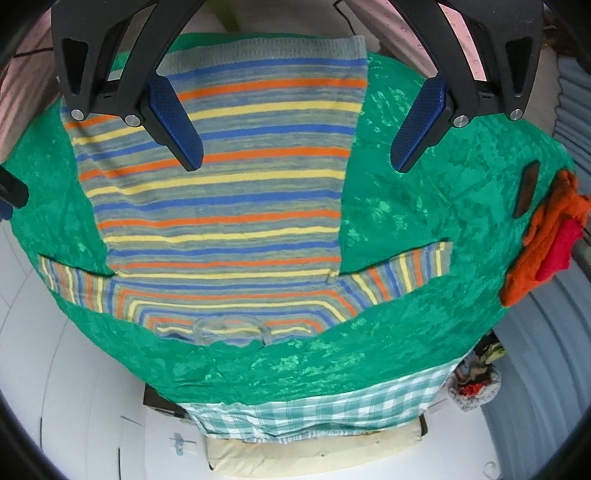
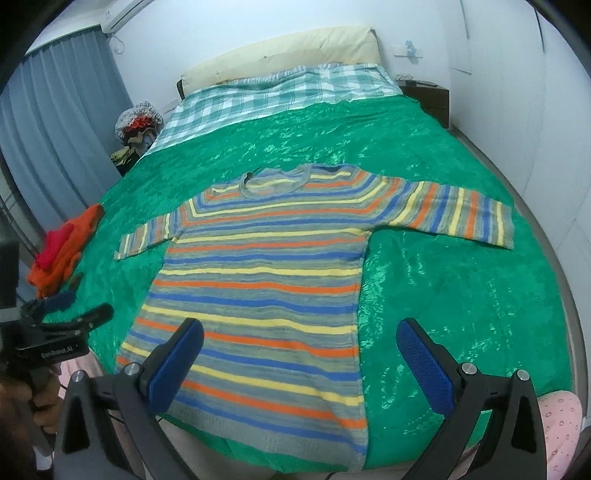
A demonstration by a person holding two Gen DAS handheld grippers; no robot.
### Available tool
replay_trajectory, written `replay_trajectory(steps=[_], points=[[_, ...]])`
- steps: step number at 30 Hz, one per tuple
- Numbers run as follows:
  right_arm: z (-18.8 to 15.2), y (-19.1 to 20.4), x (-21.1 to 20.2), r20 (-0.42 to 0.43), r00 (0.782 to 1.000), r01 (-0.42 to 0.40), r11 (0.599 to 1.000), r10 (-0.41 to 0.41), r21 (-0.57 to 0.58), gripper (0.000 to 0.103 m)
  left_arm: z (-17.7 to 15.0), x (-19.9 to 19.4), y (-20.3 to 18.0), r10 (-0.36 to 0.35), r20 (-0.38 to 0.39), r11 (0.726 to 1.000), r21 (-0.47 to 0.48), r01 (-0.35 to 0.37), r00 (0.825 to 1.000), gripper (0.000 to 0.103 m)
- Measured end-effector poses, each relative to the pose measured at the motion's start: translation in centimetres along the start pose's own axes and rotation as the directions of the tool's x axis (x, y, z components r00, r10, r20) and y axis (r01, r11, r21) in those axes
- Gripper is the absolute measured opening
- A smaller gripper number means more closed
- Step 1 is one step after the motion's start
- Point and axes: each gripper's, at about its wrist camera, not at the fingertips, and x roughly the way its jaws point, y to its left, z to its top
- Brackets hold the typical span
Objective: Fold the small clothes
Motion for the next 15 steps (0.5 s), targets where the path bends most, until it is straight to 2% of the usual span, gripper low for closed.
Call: replay_trajectory(steps=[8, 15], points=[[0.1, 0.8, 1.2, -0.028, 1.0, -0.007, 1.0, 0.007, 0.0, 0.103, 0.6, 1.0, 0.6, -0.013, -0.029, 1.0, -0.019, 0.013, 0.999, 0.102], [0.6, 0.7, 1.8, -0.037, 0.999, 0.01, 1.0, -0.01, 0.01, 0.103, 1.1, 1.8, 0.6, 0.01, -0.039, 1.0, -0.019, -0.011, 0.999, 0.102]])
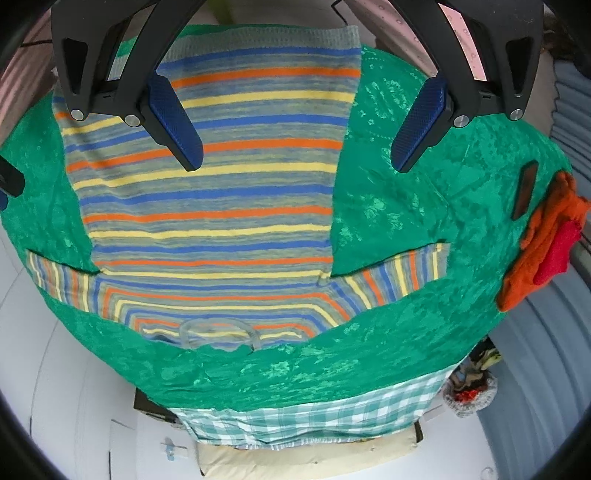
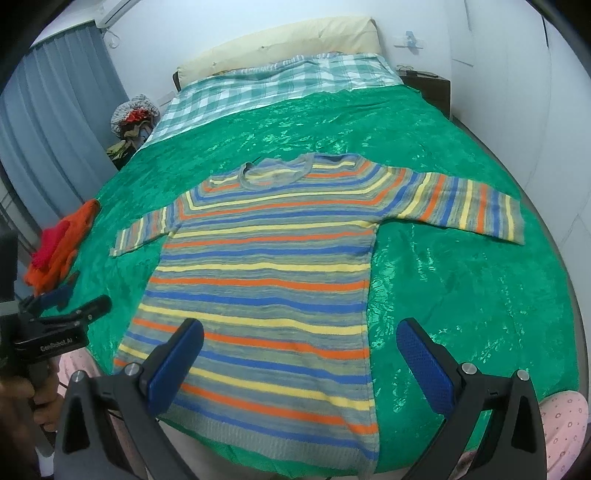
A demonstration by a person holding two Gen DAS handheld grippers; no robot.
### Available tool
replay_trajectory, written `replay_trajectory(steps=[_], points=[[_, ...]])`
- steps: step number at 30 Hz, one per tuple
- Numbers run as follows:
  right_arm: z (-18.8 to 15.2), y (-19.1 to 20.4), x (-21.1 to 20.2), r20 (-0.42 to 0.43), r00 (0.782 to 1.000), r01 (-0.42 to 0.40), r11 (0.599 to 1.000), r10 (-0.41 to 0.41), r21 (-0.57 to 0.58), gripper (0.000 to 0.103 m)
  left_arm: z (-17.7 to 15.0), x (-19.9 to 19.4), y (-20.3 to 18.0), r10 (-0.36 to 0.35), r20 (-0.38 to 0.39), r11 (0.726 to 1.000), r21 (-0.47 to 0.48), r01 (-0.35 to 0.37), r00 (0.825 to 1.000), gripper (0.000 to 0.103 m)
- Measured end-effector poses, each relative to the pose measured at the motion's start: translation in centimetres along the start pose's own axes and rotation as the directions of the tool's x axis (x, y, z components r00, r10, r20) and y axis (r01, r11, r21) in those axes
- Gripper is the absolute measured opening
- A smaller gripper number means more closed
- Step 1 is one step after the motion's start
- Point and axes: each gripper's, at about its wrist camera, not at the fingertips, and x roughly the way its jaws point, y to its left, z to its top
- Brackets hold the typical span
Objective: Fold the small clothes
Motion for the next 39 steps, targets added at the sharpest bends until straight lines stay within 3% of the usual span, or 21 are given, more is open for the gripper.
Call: replay_trajectory(steps=[15, 17, 20, 22, 24, 26, 28, 30, 31, 36, 37, 38, 39], points=[[0.6, -0.6, 1.6, -0.027, 0.999, 0.033, 0.999, -0.033, 0.01, 0.103, 0.6, 1.3, -0.3, -0.006, -0.029, 1.0, -0.013, 0.006, 1.0, 0.102], [0.6, -1.1, 2.4, -0.042, 0.999, 0.01, 1.0, -0.01, 0.012, 0.103, 0.3, 1.9, 0.1, -0.014, -0.044, 0.999, -0.031, 0.013, 0.999, 0.102], [0.5, -3.7, 4.3, -0.06, 0.997, -0.037, 0.998, 0.04, 0.055, 0.103, -0.5, 2.8, 1.0, -0.03, -0.083, 0.997, -0.068, 0.025, 0.996, 0.102], [1.1, -7.9, 5.2, -0.033, 0.998, -0.045, 0.989, 0.05, 0.14, 0.103, -1.0, 3.2, 1.7, -0.027, -0.096, 0.996, -0.086, 0.018, 0.995, 0.102], [2.4, -14.1, 5.6, 0.013, 1.0, -0.03, 0.957, 0.028, 0.287, 0.103, -1.4, 3.5, 2.2, -0.014, -0.102, 0.995, -0.099, 0.004, 0.995, 0.102], [3.1, -19.7, 6.0, 0.049, 0.999, -0.032, 0.897, 0.012, 0.44, 0.103, -1.7, 3.9, 2.7, -0.008, -0.11, 0.993, -0.116, -0.005, 0.994, 0.102], [3.1, -26.3, 7.3, 0.065, 0.998, -0.05, 0.792, 0.014, 0.608, 0.103, -1.9, 4.4, 3.1, -0.006, -0.123, 0.991, -0.134, -0.01, 0.992, 0.102], [2.9, -30.0, 8.4, 0.072, 0.997, -0.054, 0.729, 0.006, 0.682, 0.096, -2.0, 5.0, 3.2, -0.005, -0.137, 0.99, -0.138, -0.014, 0.991, 0.102], [3.0, -31.1, 8.7, 0.087, 0.996, -0.066, 0.717, 0.008, 0.694, 0.091, -2.0, 5.3, 3.2, 0.0, -0.145, 0.991, -0.135, -0.02, 0.989, 0.102], [5.2, -33.4, 11.4, 0.135, 0.99, -0.127, 0.691, 0.042, 0.712, 0.088, -2.1, 6.5, 3.0, 0.016, -0.16, 0.992, -0.12, -0.035, 0.987, 0.102], [5.5, -33.8, 12.0, 0.13, 0.991, -0.122, 0.679, 0.039, 0.724, 0.077, -2.1, 6.7, 3.0, 0.017, -0.16, 0.992, -0.121, -0.036, 0.987, 0.102], [5.7, -34.1, 12.6, 0.125, 0.992, -0.114, 0.668, 0.033, 0.735, 0.058, -2.1, 6.8, 3.0, 0.018, -0.163, 0.992, -0.122, -0.038, 0.987, 0.102], [5.8, -34.5, 13.0, 0.115, 0.993, -0.103, 0.656, 0.024, 0.748, 0.047, -2.2, 7.0, 3.0, 0.02, -0.162, 0.991, -0.125, -0.04, 0.987, 0.102]])
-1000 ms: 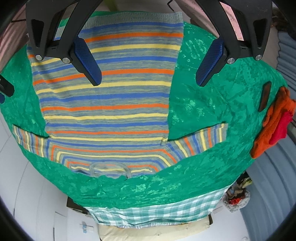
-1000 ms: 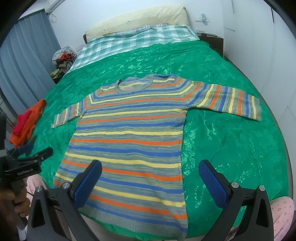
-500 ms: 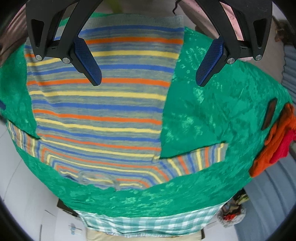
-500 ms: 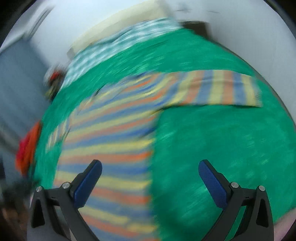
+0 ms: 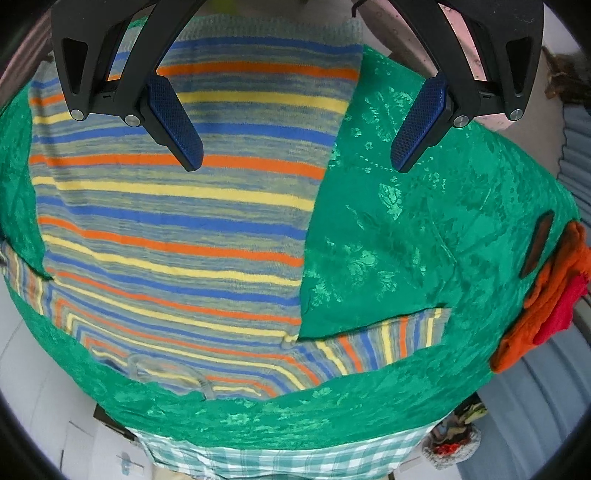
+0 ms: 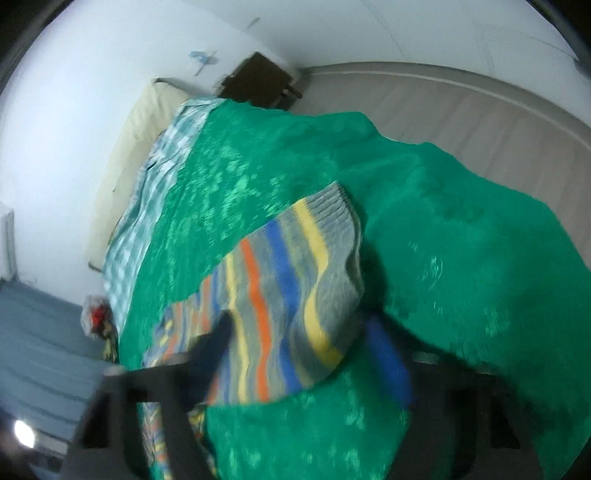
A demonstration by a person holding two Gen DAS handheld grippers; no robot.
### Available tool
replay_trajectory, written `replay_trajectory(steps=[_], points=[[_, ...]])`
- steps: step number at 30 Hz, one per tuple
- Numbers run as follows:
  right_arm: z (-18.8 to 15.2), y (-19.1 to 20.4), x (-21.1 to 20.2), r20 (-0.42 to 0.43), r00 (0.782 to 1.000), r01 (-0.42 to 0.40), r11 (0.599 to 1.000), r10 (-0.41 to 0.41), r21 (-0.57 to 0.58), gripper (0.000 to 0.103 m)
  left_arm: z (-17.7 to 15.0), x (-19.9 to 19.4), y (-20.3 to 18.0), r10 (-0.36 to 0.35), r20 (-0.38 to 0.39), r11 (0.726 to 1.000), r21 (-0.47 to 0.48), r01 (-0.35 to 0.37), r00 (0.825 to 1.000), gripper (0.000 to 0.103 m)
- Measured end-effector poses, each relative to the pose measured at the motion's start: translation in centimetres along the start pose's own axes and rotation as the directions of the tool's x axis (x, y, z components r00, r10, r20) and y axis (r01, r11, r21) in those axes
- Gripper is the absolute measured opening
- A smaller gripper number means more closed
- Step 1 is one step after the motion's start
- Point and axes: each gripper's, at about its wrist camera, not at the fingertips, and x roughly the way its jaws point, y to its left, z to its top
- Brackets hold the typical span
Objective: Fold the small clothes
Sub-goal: 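Grasp the sleeve cuff nearest the right gripper with the right gripper, then fold the sleeve across the sweater body with the right gripper and release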
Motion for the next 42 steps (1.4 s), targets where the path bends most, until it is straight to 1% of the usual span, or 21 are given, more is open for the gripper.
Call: replay_trajectory(steps=[1, 2, 4, 6, 9, 12, 16, 18, 19, 20, 22, 25, 29, 31, 32, 33, 34, 36, 38, 40, 42], points=[[0.3, -0.2, 0.4, -0.007, 1.0, 0.011, 1.0, -0.011, 0.023, 0.018, 0.0, 0.0, 0.1, 0.003, 0.002, 1.0, -0.002, -0.003, 1.0, 0.102], [0.5, -0.4, 0.7, -0.02, 1.0, 0.018, 0.999, -0.017, 0.036, 0.006, 0.0, 0.0, 0.2, 0.007, 0.004, 1.0, -0.003, -0.007, 1.0, 0.102], [0.7, 0.6, -0.4, 0.004, 0.999, 0.045, 0.999, -0.045, 0.003, 0.006, -0.2, -0.3, 0.6, 0.012, 0.028, 1.0, -0.006, -0.012, 1.0, 0.102], [0.4, 4.0, -2.4, 0.057, 0.996, 0.08, 0.987, -0.073, -0.142, 0.006, -0.4, -0.6, 0.9, 0.002, 0.057, 1.0, -0.01, -0.002, 0.998, 0.102], [-1.5, 13.4, -4.4, 0.053, 0.998, -0.002, 0.912, 0.026, -0.41, 0.006, -0.4, -0.1, 1.1, -0.017, 0.059, 1.0, -0.02, 0.018, 0.998, 0.102], [-4.5, 20.7, -4.0, -0.051, 0.991, -0.134, 0.834, 0.127, -0.535, 0.006, -0.3, 0.6, 1.2, -0.023, 0.039, 0.999, -0.035, 0.025, 0.999, 0.102], [-10.3, 29.4, -0.4, -0.209, 0.955, -0.295, 0.723, 0.209, -0.625, 0.006, -0.4, 0.3, 2.1, -0.031, 0.055, 0.997, -0.065, 0.034, 0.998, 0.102], [-13.3, 31.9, 2.5, -0.286, 0.933, -0.355, 0.689, 0.22, -0.631, 0.012, -0.6, 0.5, 2.8, -0.03, 0.055, 0.996, -0.082, 0.034, 0.998, 0.102], [-14.7, 32.8, 4.6, -0.354, 0.91, -0.399, 0.682, 0.216, -0.613, 0.032, -0.6, 0.6, 3.2, -0.028, 0.054, 0.995, -0.092, 0.033, 0.998, 0.102], [-15.7, 33.2, 6.6, -0.412, 0.888, -0.428, 0.691, 0.203, -0.582, 0.064, -0.7, 0.8, 3.7, -0.026, 0.052, 0.994, -0.102, 0.031, 0.998, 0.102], [-16.5, 32.6, 8.2, -0.433, 0.876, -0.444, 0.708, 0.214, -0.549, 0.069, -0.9, 1.2, 4.7, -0.019, 0.047, 0.991, -0.13, 0.026, 0.999, 0.102], [-16.0, 31.3, 9.2, -0.4, 0.905, -0.37, 0.738, 0.148, -0.565, 0.068, -1.3, 1.8, 5.8, -0.034, 0.044, 0.984, -0.172, 0.042, 0.998, 0.102], [-16.5, 27.7, 12.0, -0.406, 0.911, -0.234, 0.728, -0.067, -0.644, 0.059, -1.3, 2.2, 5.7, -0.036, 0.038, 0.985, -0.169, 0.042, 0.999, 0.101], [-17.1, 24.8, 13.7, -0.341, 0.904, -0.085, 0.672, -0.258, -0.736, 0.051, -1.4, 1.9, 5.4, -0.017, 0.045, 0.989, -0.147, 0.023, 0.999, 0.102], [-16.9, 22.9, 14.4, -0.25, 0.887, 0.049, 0.619, -0.388, -0.784, 0.036, -1.4, 1.8, 5.3, -0.008, 0.05, 0.99, -0.14, 0.015, 0.999, 0.102], [-16.7, 21.9, 14.4, -0.194, 0.882, 0.107, 0.585, -0.429, -0.804, 0.024, -1.5, 1.7, 5.3, -0.002, 0.055, 0.991, -0.133, 0.009, 0.998, 0.102], [-16.4, 21.3, 13.6, -0.157, 0.894, 0.124, 0.569, -0.419, -0.813, 0.016, -1.6, 1.6, 5.2, 0.002, 0.058, 0.992, -0.127, 0.005, 0.998, 0.102], [-16.4, 21.5, 11.8, -0.066, 0.9, 0.197, 0.537, -0.431, -0.82, 0.03, -1.8, 1.6, 4.9, 0.001, 0.057, 0.993, -0.12, 0.006, 0.998, 0.102], [-17.7, 22.6, 9.1, -0.113, 0.938, 0.092, 0.551, -0.327, -0.83, 0.033, -1.8, 1.7, 4.4, -0.007, 0.052, 0.994, -0.107, 0.012, 0.999, 0.102], [-20.1, 23.1, 7.1, -0.174, 0.945, 0.006, 0.546, -0.278, -0.837, 0.034, -1.8, 1.7, 3.5, -0.014, 0.044, 0.996, -0.085, 0.018, 0.999, 0.102], [-23.2, 22.6, 5.8, -0.254, 0.932, -0.08, 0.535, -0.259, -0.841, 0.037, -1.9, 1.2, 2.5, -0.027, 0.055, 0.998, -0.064, 0.03, 0.998, 0.102]])
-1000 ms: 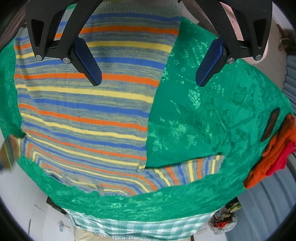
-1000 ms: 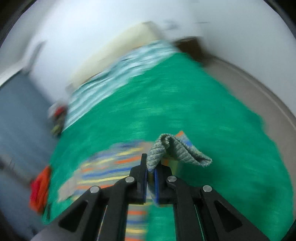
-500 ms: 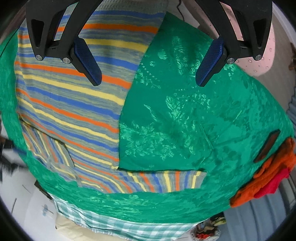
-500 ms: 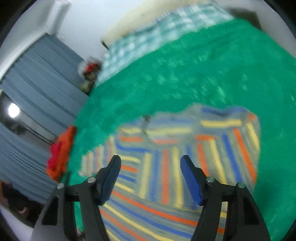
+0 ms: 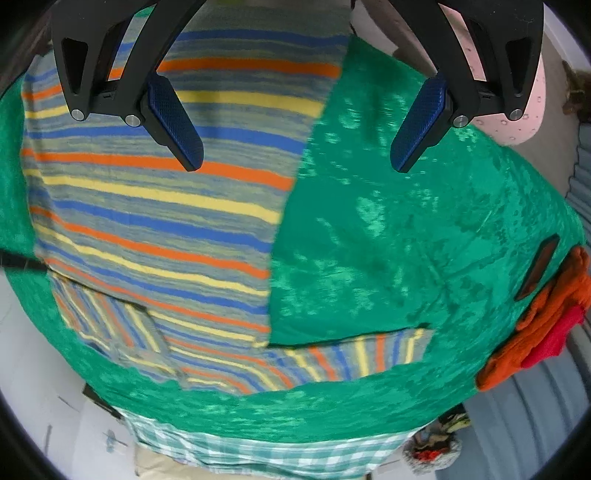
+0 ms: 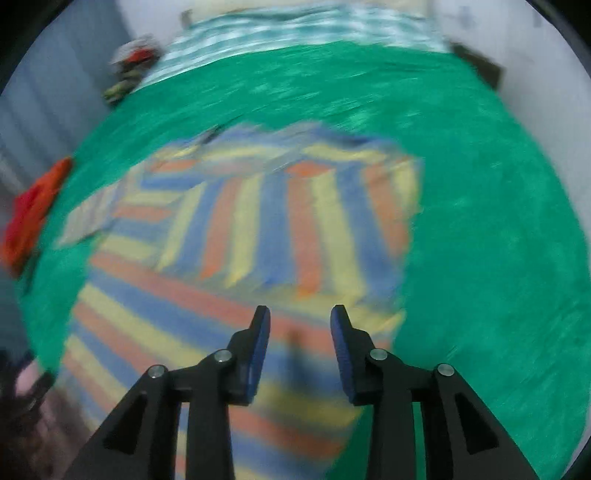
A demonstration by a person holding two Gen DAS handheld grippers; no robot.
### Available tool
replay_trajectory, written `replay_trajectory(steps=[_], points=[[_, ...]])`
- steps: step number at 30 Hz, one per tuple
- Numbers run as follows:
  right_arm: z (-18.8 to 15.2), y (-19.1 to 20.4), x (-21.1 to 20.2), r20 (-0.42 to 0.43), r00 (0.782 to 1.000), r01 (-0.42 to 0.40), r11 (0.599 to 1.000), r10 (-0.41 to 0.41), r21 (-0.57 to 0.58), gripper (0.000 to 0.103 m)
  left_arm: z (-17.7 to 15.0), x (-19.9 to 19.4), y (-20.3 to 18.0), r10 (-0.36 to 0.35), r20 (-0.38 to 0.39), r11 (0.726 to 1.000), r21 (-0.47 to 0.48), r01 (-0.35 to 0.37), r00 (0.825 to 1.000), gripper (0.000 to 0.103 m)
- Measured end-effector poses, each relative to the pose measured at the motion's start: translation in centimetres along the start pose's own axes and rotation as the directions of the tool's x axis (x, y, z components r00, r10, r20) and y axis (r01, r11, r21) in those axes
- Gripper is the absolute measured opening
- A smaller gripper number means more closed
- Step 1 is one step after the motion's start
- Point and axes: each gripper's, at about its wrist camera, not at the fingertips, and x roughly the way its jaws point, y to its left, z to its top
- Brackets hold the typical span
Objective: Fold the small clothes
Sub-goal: 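Fold the sleeve across the sweater body with the right gripper and release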
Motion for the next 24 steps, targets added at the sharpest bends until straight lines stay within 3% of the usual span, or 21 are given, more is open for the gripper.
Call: replay_trajectory(steps=[2, 4, 6, 7, 10, 14, 21, 24], points=[[-2.7, 1.9, 0.2, -0.039, 0.999, 0.006, 0.999, -0.008, -0.046, 0.038, -0.5, -0.2, -1.5, -0.034, 0.001, 0.998, 0.043, 0.034, 0.999, 0.102], [-6.7, 3.5, 1.2, -0.114, 0.992, 0.048, 0.994, -0.06, -0.102, 0.038, -1.8, 1.0, -4.0, -0.058, -0.047, 0.987, 0.147, 0.065, 0.997, 0.102], [-9.7, 4.1, 1.7, -0.153, 0.978, 0.127, 0.985, -0.145, -0.121, 0.039, -3.9, 3.2, -6.3, 0.004, -0.149, 0.96, 0.276, 0.038, 0.989, 0.102], [-10.9, 4.3, 1.0, -0.126, 0.975, 0.169, 0.979, -0.183, -0.117, 0.04, -4.5, 3.2, -6.6, 0.016, -0.143, 0.957, 0.289, 0.026, 0.99, 0.102], [-12.5, 5.6, -1.8, -0.084, 0.956, 0.273, 0.955, -0.283, -0.115, 0.044, -4.9, 1.7, -6.5, -0.017, -0.107, 0.962, 0.271, 0.046, 0.994, 0.101], [-13.7, 6.8, -6.1, 0.041, 0.929, 0.37, 0.928, -0.369, -0.041, 0.068, -4.5, 0.6, -5.9, -0.052, -0.072, 0.977, 0.201, 0.066, 0.996, 0.101], [-12.2, 8.7, -10.6, 0.133, 0.91, 0.397, 0.918, -0.393, 0.001, 0.071, -4.6, -1.1, -5.1, -0.036, 0.001, 0.982, 0.184, 0.035, 0.999, 0.101], [-12.3, 9.3, -11.9, 0.151, 0.904, 0.399, 0.916, -0.4, 0.036, 0.078, -4.4, -1.9, -4.8, -0.048, 0.021, 0.985, 0.169, 0.044, 0.999, 0.101]])
